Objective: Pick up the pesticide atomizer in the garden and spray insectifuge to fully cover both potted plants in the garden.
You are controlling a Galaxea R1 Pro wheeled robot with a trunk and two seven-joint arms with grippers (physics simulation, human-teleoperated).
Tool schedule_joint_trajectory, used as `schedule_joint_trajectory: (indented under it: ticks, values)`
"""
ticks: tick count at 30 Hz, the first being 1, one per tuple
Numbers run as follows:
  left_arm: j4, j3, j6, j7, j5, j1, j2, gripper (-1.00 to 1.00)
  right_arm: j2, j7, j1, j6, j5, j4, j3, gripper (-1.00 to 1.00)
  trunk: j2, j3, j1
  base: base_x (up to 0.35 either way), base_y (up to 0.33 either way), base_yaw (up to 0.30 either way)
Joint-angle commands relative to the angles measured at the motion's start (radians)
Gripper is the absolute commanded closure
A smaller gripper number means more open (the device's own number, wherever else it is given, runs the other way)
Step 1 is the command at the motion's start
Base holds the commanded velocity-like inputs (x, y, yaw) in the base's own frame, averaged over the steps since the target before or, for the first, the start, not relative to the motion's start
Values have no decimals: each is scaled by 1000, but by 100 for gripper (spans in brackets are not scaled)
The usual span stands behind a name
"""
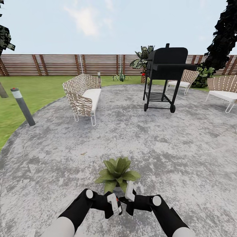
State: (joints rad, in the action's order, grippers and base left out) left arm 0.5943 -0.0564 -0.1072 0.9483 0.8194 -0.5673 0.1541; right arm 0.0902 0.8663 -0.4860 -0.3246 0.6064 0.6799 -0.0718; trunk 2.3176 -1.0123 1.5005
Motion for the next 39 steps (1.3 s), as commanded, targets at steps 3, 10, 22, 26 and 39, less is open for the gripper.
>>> schedule_joint_trajectory:
  ticks: [3,10,22,26,39]
  values:
    - [0,1,-11,1,6,0,-1,100,0,1,0,-5,9,1,1,100,0,-1,0,0,0,0]
    - [-10,-4,2,-5,20,-2,-118,100,0,1,0,-5,9,0,0,100,0,-1,0,0,0,0]
    - [3,101,-5,1,23,15,-301,100,-110,-44,4,-10,15,-89,90,-100,0,-1,0,0,0,0]
    - [3,102,-4,0,24,15,-300,100,-110,-44,4,-10,14,-89,89,-100,0,-1,0,0,0,0]
    - [-9,142,35,-79,0,15,-295,100,-204,-680,5,-86,5,-465,182,-100,0,-1,0,0,0,0]
